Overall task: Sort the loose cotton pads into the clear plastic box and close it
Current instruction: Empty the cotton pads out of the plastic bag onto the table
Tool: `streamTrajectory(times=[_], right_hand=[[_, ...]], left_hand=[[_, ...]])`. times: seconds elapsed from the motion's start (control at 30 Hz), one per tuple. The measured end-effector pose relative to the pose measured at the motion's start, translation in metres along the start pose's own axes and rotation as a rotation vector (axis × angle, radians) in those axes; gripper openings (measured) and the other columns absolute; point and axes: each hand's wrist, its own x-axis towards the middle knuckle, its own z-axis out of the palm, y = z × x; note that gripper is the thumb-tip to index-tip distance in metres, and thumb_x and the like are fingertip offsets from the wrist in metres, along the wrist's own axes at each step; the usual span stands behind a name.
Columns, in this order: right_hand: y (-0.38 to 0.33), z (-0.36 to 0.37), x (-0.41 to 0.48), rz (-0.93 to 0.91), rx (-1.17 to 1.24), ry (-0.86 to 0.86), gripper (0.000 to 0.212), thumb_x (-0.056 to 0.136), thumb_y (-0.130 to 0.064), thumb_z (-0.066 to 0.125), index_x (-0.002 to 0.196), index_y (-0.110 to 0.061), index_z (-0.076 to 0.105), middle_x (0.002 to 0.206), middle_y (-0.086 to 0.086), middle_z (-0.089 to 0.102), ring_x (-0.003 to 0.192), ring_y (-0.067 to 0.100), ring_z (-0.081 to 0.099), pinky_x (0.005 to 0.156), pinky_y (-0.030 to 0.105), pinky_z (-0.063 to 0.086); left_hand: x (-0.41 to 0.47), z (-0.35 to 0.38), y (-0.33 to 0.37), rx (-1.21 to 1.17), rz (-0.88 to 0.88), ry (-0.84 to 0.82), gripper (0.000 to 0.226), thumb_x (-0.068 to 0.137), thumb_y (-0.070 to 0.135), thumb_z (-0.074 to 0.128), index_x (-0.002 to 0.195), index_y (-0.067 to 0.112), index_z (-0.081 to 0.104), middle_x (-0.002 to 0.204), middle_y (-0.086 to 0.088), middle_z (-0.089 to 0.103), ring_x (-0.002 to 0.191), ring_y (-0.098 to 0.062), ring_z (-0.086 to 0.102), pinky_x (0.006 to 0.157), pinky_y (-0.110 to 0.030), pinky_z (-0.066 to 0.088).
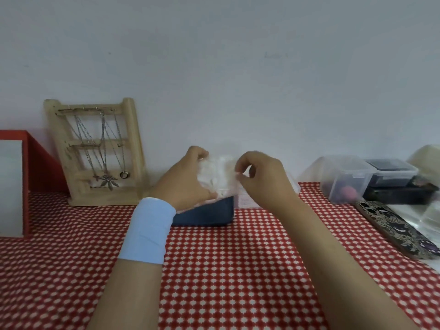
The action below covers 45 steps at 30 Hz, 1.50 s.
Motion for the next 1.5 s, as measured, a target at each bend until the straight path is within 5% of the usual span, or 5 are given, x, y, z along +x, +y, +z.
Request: streamTrajectory(times=[0.23,0.83,0.97,1.33,1.5], right_hand=[[-0.008,0.013,-0.008,-0.004,-0.197,-0.423,0.04,0.083,-0.03,0.074,0.121,-0.028,0.063,0.116,-0.007,0.063,0.101,0.016,0.061,0.086,0.031,0.051],[0.0,0.017,-0.039,0.147,-0.168,-0.253,0.011,0.089,-0.015,0.065,0.089,-0.015,0.076,0.087,0.003,0.072,0.084,0.023,0.067,0.079,0.033,0.054],[0.008,-0.015,-0.041,0.103,-0.121,-0.212,0.024,0.087,-0.005,0.066,0.1,-0.018,0.081,0.097,-0.007,0.072,0.086,0.005,0.06,0.078,0.003,0.042],[0.015,-0.061,-0.051,0.081,-0.499,-0.62,0.042,0.09,-0.016,0.062,0.12,-0.043,0.071,0.124,-0.016,0.067,0.096,0.003,0.058,0.091,0.023,0.051],[-0.013,-0.064,-0.026,-0.007,-0.553,-0.293,0.031,0.094,-0.025,0.048,0.11,-0.031,0.074,0.117,-0.009,0.069,0.102,0.015,0.063,0.088,0.033,0.053]], left_hand=[[-0.008,0.014,-0.014,0.062,-0.026,-0.254,0.102,0.068,0.048,0.087,0.152,0.04,0.03,0.15,0.016,0.02,0.137,-0.01,0.031,0.106,-0.03,0.037],[-0.02,0.05,-0.02,0.273,0.027,-0.168,0.08,0.063,0.066,0.072,0.136,0.046,0.043,0.129,0.018,0.05,0.12,-0.013,0.054,0.098,-0.035,0.05],[-0.023,0.047,-0.023,0.324,0.011,-0.114,0.084,0.068,0.062,0.076,0.142,0.045,0.04,0.141,0.01,0.047,0.122,-0.016,0.052,0.095,-0.037,0.051],[-0.015,0.025,0.004,0.04,-0.125,-0.253,0.04,0.099,0.037,0.045,0.138,0.034,0.057,0.145,0.003,0.05,0.131,-0.021,0.048,0.111,-0.041,0.038],[-0.011,0.023,0.0,0.048,-0.229,-0.167,0.044,0.101,0.043,0.049,0.143,0.032,0.046,0.147,-0.003,0.048,0.125,-0.024,0.052,0.098,-0.033,0.043]])
